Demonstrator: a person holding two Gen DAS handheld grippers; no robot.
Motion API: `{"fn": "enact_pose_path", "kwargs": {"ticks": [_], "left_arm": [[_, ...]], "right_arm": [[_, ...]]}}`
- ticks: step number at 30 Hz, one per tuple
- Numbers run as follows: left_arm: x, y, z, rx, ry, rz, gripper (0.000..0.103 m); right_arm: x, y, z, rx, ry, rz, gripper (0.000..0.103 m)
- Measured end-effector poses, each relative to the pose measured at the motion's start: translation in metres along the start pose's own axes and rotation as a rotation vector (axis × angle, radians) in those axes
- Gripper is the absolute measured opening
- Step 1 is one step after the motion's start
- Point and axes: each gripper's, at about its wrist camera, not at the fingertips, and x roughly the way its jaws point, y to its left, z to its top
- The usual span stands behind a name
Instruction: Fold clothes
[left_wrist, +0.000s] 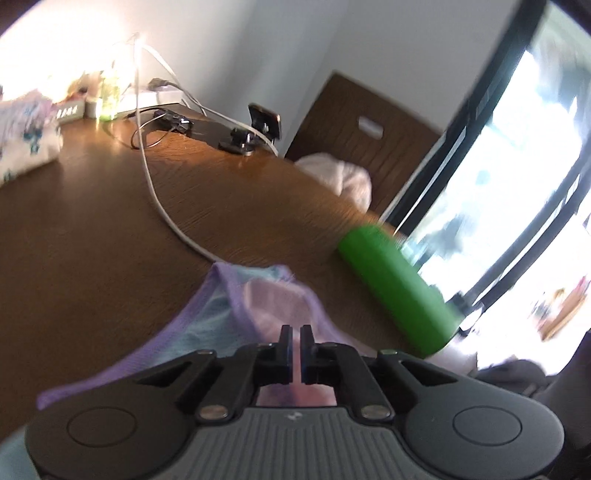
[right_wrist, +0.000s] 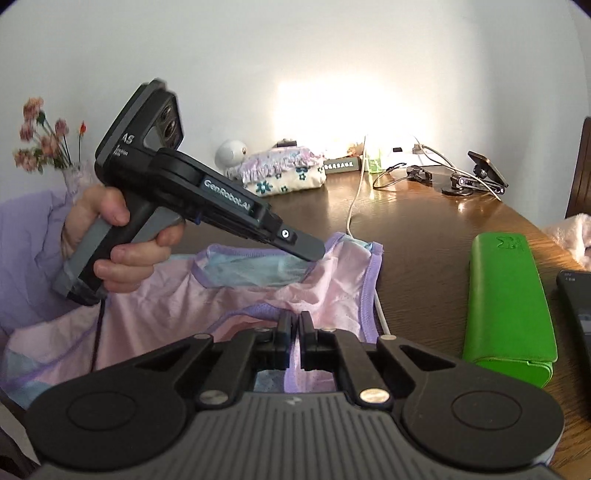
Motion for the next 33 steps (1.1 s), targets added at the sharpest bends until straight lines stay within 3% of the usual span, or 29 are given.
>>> {"fn": "enact_pose_path", "kwargs": {"ticks": [2,5,7,10,12,13,15,17,18,19,20,22,23,24,25,33], "left_arm": [[-0.006,0.001,0.001,-0.025,-0.034,0.0,0.0],[-0.004,-0.003,-0.001,0.008,0.01,0.037,0.001],[-0.002,-0.006,-0.003,0.035,0.046,0.064,0.011],[0.003,-0.014,-0.012,0.11,0.077,0.105,0.017],[0.005,-0.018,-0.016,0.143,0.085,0.127,0.022],[0.006,-0.017,-0.016,0.142,0.081,0.133,0.028],[0.007,-0.016,-0.016,0.144,0.079,0.121,0.03],[0.007,-0.016,-0.017,0.151,0.084,0.099,0.027],[0.007,-0.017,-0.018,0.157,0.088,0.089,0.021],[0.007,-0.018,-0.019,0.163,0.089,0.085,0.006],[0.006,-0.018,-0.02,0.171,0.088,0.084,0.003],[0.005,-0.017,-0.019,0.155,0.075,0.078,0.002],[0.003,-0.016,-0.019,0.143,0.067,0.069,0.002],[0.001,-0.016,-0.018,0.136,0.057,0.061,0.001],[-0.002,-0.015,-0.017,0.135,0.049,0.056,0.001],[-0.016,-0.015,-0.003,0.15,0.025,0.059,0.001]], "right_arm": [[-0.001,-0.001,0.0,0.002,-0.005,-0.005,0.004],[0.001,-0.002,-0.002,-0.003,0.027,-0.024,0.008],[0.002,-0.002,-0.005,-0.001,0.049,-0.029,0.009],[-0.012,0.004,-0.007,-0.025,-0.031,-0.032,0.01],[-0.019,0.006,-0.007,-0.008,-0.071,0.048,0.012],[-0.016,0.006,-0.007,0.016,-0.043,0.084,0.013],[-0.008,0.003,-0.008,0.085,0.012,0.139,0.016],[0.001,-0.003,-0.011,0.174,0.065,0.178,0.019],[0.006,-0.006,-0.013,0.219,0.091,0.197,0.028],[0.009,-0.01,-0.014,0.263,0.086,0.211,0.035],[0.011,-0.013,-0.015,0.309,0.075,0.22,0.043],[0.018,-0.018,-0.014,0.373,0.065,0.225,0.042],[0.023,-0.019,-0.015,0.385,0.069,0.213,0.032],[0.029,-0.018,-0.015,0.392,0.086,0.201,0.008],[0.032,-0.017,-0.016,0.4,0.095,0.206,0.004],[0.001,0.022,-0.02,0.123,-0.057,0.214,0.002]]}}
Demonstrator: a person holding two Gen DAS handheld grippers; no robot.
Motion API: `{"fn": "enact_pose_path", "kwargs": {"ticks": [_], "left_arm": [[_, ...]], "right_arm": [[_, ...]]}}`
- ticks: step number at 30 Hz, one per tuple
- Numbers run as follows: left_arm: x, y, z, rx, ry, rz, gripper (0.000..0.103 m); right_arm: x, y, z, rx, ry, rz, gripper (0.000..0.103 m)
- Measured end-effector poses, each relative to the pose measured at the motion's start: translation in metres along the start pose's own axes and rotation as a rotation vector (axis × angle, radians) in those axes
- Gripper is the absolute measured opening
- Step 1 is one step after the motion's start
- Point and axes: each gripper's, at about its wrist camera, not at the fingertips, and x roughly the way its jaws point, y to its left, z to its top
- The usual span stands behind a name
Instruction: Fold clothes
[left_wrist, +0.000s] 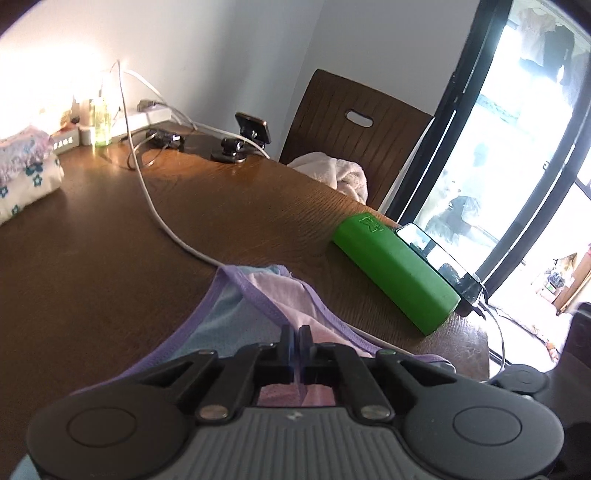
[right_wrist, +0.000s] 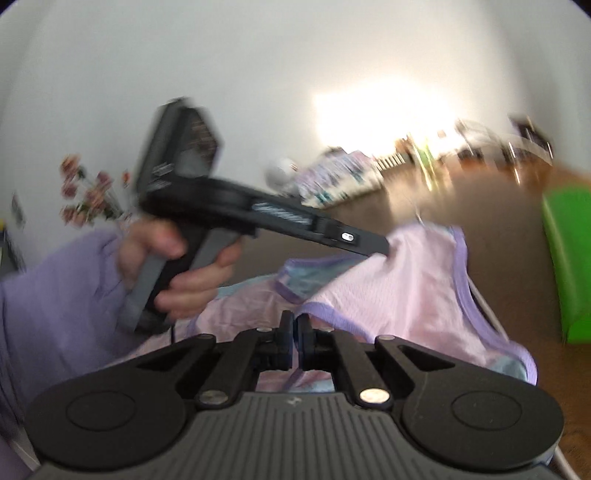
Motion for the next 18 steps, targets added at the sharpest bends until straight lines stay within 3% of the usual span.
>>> {"fn": "enact_pose_path", "kwargs": {"ticks": [4,11,12,15,18], "left_arm": [[-0.008,0.001,0.004,0.012,-0.009,0.009,0.0],[-0.018,0.003,0.002,0.015,0.009,0.027,0.001],[-0.016,0.007,0.0,-0.007,0.02,0.018,0.002],[-0.006,0.012,-0.009,-0.05,0.071,-0.001,0.022],[0.002,0.002,-0.017,-0.001,0.095,0.011,0.023]], "right_arm": [[-0.006,0.012,-0.003,-0.077,-0.002,0.005,0.002],[-0.011,0.007,0.001,-0.049,0.009,-0.041,0.002],[-0.011,0.005,0.002,-0.041,0.011,-0.051,0.003],[-0.002,-0.005,0.0,0.013,0.114,-0.104,0.005],[0.0,-0.011,-0.003,0.051,0.141,-0.118,0.005]]}}
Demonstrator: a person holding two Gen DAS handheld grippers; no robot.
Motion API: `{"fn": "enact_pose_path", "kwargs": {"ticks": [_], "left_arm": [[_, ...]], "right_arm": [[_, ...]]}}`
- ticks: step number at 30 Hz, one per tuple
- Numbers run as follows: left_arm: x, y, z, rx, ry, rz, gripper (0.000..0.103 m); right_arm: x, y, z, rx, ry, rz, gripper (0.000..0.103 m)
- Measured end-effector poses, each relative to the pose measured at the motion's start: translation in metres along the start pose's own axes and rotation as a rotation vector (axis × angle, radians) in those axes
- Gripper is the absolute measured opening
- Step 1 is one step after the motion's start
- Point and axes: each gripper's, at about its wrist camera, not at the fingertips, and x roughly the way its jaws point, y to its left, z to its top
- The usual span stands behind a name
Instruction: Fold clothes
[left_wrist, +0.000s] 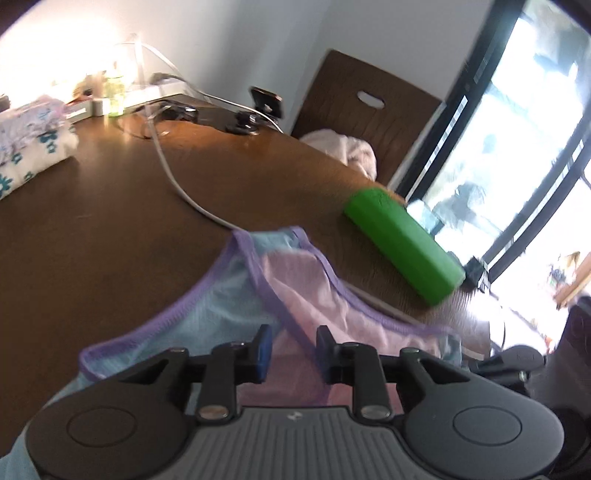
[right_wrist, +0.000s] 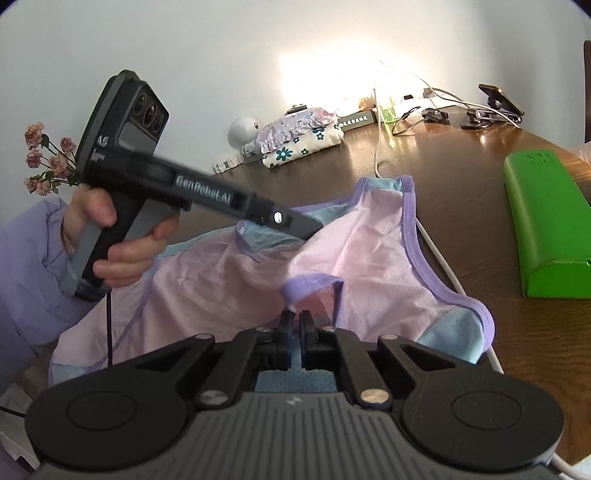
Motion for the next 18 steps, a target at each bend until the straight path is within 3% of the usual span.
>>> {"fn": "enact_pose_path", "kwargs": {"ticks": [4,7,10,12,13,18], "left_arm": [[0.01,-0.02,-0.005,0.098,0.024,0.06,0.023],[0.019,-0.043,-0.008,0.203,0.025,0.163,0.023],[0.024,-0.059,-0.007,0.241,0.041,0.223,0.023],[0.025,-0.064,-0.005,0.245,0.061,0.238,0.018],[0.026,-0.066,-0.004,0.251,0.07,0.237,0.003],[0.02,-0.068,-0.005,0.266,0.053,0.242,0.001]], "right_arm": [[-0.004,0.003,-0.001,-0.02,-0.021,-0.001,0.006],[-0.001,0.002,-0.002,-0.018,-0.003,0.012,0.006],[-0.002,0.003,-0.001,-0.02,-0.009,0.014,0.006],[-0.002,0.003,-0.001,-0.025,-0.017,0.012,0.006],[-0.002,0.003,-0.001,-0.027,-0.021,0.01,0.006],[-0.004,0.002,-0.002,-0.019,-0.033,0.016,0.006]]}}
